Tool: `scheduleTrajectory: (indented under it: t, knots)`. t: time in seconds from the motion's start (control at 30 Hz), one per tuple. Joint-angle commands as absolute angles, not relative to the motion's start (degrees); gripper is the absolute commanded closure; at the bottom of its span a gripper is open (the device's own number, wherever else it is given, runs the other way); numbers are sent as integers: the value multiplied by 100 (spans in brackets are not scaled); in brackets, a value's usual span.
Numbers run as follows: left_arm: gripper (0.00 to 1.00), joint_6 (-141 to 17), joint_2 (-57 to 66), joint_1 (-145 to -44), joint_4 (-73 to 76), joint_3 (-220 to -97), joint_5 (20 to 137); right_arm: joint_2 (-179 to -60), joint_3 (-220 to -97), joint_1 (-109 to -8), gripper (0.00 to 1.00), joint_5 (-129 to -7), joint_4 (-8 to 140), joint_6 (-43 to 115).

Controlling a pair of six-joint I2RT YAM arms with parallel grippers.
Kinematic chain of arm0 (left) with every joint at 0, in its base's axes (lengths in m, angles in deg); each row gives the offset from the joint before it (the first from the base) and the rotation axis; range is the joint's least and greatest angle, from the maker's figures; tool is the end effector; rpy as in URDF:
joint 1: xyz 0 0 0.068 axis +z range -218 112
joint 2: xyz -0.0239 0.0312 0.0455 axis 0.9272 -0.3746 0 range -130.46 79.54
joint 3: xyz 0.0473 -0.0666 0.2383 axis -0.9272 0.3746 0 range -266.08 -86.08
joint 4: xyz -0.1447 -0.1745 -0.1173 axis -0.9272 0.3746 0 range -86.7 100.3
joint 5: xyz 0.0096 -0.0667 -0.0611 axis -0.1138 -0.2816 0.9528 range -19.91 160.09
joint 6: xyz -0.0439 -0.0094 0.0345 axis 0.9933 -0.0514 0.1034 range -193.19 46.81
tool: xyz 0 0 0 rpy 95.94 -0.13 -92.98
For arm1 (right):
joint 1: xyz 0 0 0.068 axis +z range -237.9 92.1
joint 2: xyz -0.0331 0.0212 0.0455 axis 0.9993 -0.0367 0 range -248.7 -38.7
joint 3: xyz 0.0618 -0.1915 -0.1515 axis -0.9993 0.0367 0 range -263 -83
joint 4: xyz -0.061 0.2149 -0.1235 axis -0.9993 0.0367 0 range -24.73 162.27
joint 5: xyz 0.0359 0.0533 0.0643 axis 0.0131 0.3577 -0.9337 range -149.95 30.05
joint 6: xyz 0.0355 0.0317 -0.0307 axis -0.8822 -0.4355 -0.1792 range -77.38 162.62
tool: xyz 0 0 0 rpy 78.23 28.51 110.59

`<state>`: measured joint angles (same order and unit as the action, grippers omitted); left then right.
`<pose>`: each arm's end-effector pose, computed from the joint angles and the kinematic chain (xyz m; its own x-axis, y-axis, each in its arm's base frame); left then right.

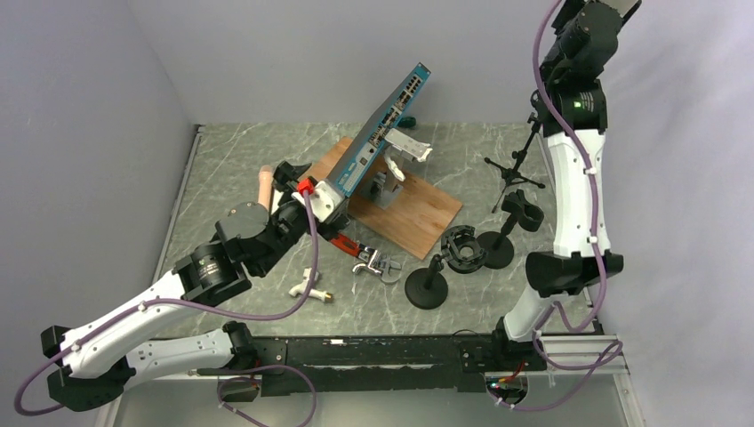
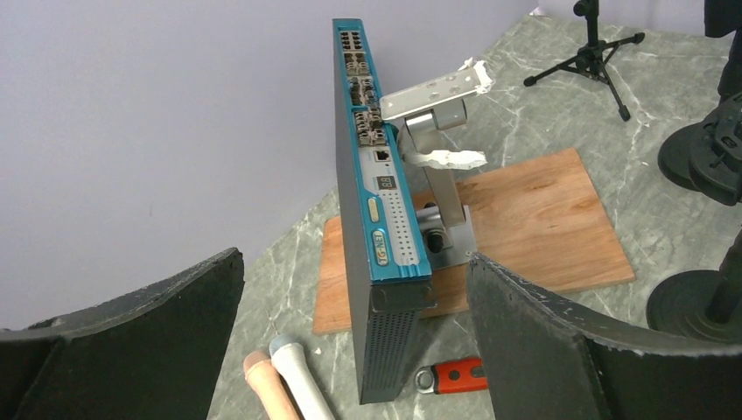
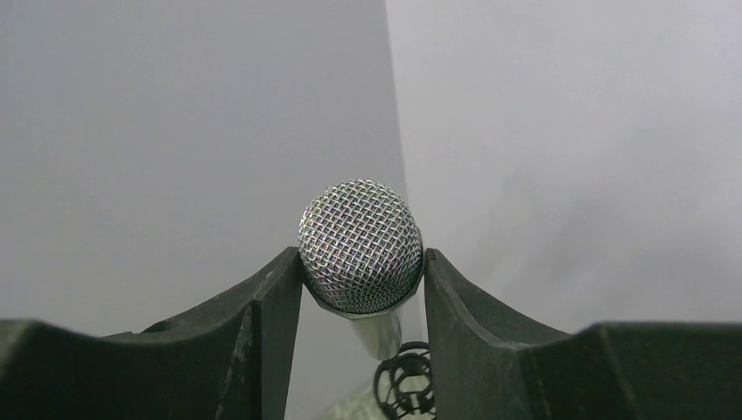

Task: Remove the microphone from the stand

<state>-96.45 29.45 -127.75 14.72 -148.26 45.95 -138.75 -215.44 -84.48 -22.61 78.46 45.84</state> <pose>0.1122 -0.1604 0.4092 0.2354 0.3118 -0.9205 0.5326 0.7508 0.3906 0.3318 -0.0043 0.5652 0.2984 -0.0270 -0.9541 0.5420 0.8276 0.1461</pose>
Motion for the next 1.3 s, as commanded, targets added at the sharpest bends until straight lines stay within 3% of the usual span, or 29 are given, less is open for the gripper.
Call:
scheduleTrajectory:
  t: [0.0,0.47,0.7,0.87,1.0,1.27]
  knots:
    - [1,-9667,3228,-12738,1185,-14858,4376,-13230,-21252,-8283,100,-2629,7821,4120]
    - [1,-8445,3164,-12337,876,-14774,5517,-10399,-18433,-8160,100,-6053,8867,2189]
    - [1,-6828,2399,-12267,1314,-15795,6800,-9774,-17562,-8153,100,-8630,8869,983]
    - [1,-6295,1772,-12266,1418,-16637,7860,-9196,-16602,-8140,100,-9444,8284,330]
    - [7,-6209,1092,-12283,1463,-17194,9215,-9041,-16269,-8144,100,-9721,8378,402]
    - [3,-6698,410,-12754,1980,-17497,7972,-8794,-15696,-8140,100,-10450,8019,13]
